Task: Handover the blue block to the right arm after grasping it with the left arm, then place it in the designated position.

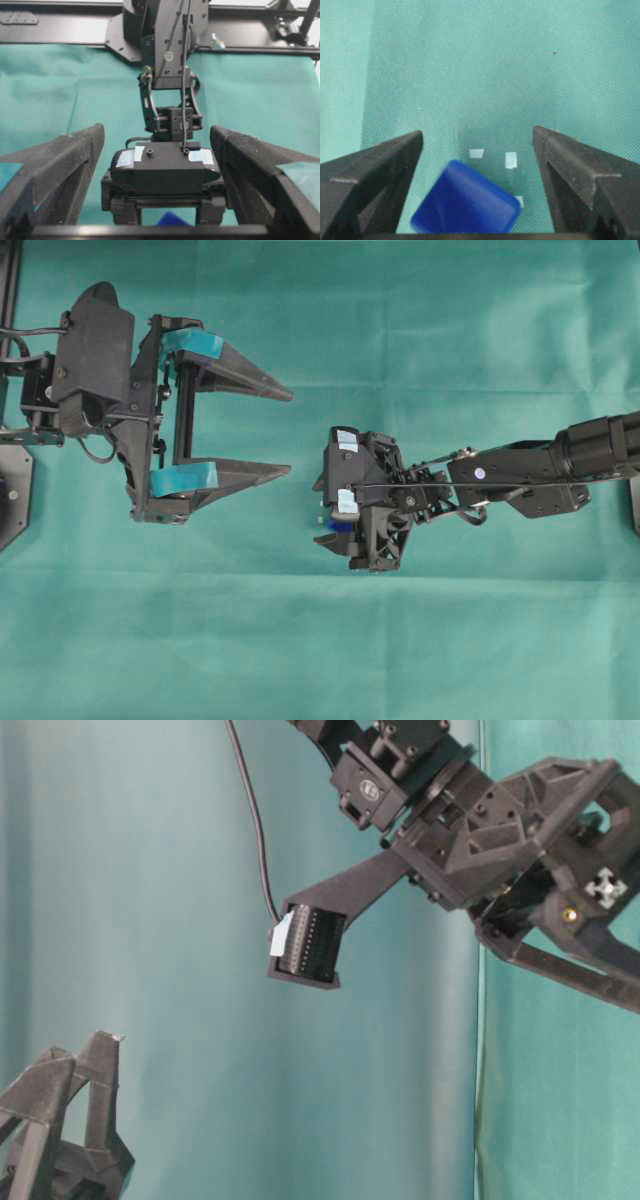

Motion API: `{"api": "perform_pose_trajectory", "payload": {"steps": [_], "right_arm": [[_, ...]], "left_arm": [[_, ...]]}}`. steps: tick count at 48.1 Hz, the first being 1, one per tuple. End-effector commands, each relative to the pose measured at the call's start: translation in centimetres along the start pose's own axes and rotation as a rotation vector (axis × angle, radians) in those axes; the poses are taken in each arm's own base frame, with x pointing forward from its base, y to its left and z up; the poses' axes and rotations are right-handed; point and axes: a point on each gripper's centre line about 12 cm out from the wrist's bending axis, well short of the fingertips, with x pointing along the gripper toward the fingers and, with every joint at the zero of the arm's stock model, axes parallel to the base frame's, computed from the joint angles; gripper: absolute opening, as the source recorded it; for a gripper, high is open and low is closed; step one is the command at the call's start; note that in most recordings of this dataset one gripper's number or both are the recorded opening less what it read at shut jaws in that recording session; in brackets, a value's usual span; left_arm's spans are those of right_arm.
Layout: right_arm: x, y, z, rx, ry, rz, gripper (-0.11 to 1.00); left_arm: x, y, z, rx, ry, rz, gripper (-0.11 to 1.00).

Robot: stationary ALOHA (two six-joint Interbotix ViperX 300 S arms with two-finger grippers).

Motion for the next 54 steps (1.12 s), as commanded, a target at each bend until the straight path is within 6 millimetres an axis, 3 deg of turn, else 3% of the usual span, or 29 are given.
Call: {"api": "perform_pose_trajectory", "payload": {"steps": [1,14,22,54], "right_arm": [[-0.5,0.4,1.6,0.002,-0.044,0.012,0.86],[-0.9,0.6,2.0,-0.005,-0.054,0.014,0.87],[-2.6,0.8,3.2,-0.018,-0.072,0.002,0.87],[-16.8,1.3,9.8,-0.066,-0.252,-0.082,0.86]], "left_arm": [[-0.2,0.1,1.2,0.002,-0.034,0.002,0.99],[-0.2,0.1,1.2,0.002,-0.034,0.002,0.99],[-0.2,0.0,1.2,0.003,-0.034,0.001,0.99],[-0.3,0.1,1.2,0.004,-0.034,0.002,0.99]]}}
